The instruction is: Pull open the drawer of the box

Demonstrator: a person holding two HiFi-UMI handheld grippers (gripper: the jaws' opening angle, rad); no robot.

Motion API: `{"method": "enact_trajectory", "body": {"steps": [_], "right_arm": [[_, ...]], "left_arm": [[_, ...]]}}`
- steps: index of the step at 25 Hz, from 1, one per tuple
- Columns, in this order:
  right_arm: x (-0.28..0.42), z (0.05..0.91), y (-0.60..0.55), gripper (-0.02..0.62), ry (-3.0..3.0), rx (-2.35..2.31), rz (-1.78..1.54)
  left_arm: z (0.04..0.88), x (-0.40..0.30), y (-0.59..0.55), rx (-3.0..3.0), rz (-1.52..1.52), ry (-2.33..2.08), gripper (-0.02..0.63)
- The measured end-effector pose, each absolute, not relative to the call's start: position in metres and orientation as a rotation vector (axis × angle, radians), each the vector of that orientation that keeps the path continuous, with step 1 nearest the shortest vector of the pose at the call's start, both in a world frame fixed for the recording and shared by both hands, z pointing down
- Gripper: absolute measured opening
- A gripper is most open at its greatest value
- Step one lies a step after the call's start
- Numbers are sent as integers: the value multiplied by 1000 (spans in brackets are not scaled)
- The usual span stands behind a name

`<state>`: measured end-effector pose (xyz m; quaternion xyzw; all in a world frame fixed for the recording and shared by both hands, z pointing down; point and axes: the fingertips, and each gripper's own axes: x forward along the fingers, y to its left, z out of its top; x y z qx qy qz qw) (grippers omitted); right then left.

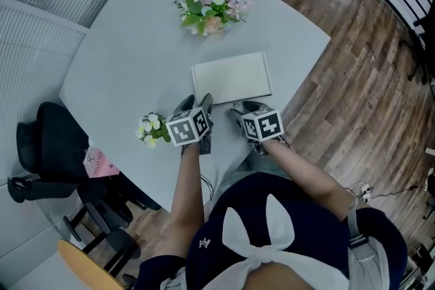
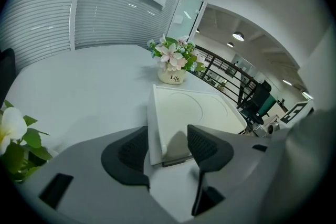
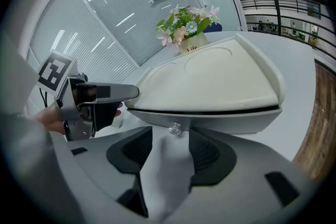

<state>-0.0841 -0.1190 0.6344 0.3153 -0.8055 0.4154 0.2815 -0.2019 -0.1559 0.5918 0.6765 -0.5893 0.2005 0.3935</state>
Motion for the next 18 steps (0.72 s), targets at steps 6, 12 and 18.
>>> {"method": "enact_trajectory", "body": {"steps": [6,12,18], "right_arm": [[-81,639,-123,208,-2126,879,1169],[-83,642,-123,188,-2113,880,1213],[-80,648,-127,128,-2081,915,1236]], "left_arm": [[593,-199,-156,1712,482,-1474,190],[593,-199,-155,1704,490,-1481,184],[595,-198,-155,1692,499,-1494,184]]}}
